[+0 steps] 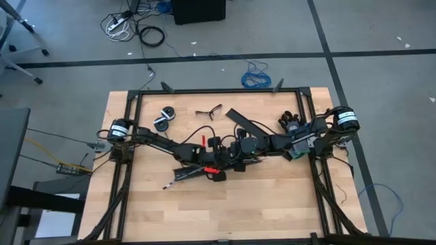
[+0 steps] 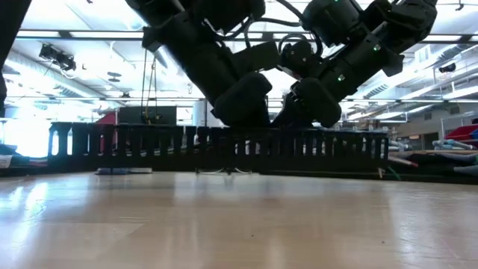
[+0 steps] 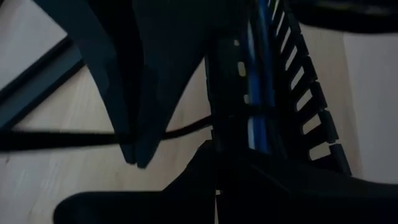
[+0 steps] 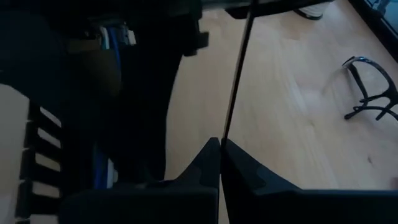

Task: Ziptie cables
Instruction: Put the wrapped cables into the black cable duct

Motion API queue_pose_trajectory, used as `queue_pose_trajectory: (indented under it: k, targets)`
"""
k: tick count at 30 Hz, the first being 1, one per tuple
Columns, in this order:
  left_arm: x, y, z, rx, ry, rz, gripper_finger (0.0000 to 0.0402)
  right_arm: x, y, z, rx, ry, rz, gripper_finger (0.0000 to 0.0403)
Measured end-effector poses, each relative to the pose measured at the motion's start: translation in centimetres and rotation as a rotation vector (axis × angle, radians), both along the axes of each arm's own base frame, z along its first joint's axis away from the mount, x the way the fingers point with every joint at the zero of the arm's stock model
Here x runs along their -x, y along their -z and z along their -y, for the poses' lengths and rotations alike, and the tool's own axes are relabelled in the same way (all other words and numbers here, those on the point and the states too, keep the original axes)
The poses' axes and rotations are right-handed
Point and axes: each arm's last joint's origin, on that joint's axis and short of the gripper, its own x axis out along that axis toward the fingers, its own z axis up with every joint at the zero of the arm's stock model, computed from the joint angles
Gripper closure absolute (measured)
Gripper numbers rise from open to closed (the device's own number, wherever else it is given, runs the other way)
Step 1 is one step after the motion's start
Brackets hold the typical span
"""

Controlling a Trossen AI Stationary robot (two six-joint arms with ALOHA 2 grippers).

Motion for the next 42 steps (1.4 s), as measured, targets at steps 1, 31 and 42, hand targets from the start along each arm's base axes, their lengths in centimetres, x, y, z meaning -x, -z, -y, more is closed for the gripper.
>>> queue_pose_trajectory:
  k: [1, 31, 42]
  targets:
    - [-0.1, -0.1, 0.0, -0.002, 0.003, 0.002, 0.0401, 0.0, 0.0, 0.0, 0.000, 0.000, 0.000, 0.0403]
    - [0.1, -0.4, -0.6, -0.023, -0.029, -0.072, 0.0401, -0.2, -0.4, -0.9, 0.044, -0.066, 0.034, 0.0366]
    - [0.1, -0.4, -0.6, -0.027, -0.038, -0.070, 0.0401, 0.3, -1.7, -0.8, 0.007, -0.058, 0.062, 0.0264]
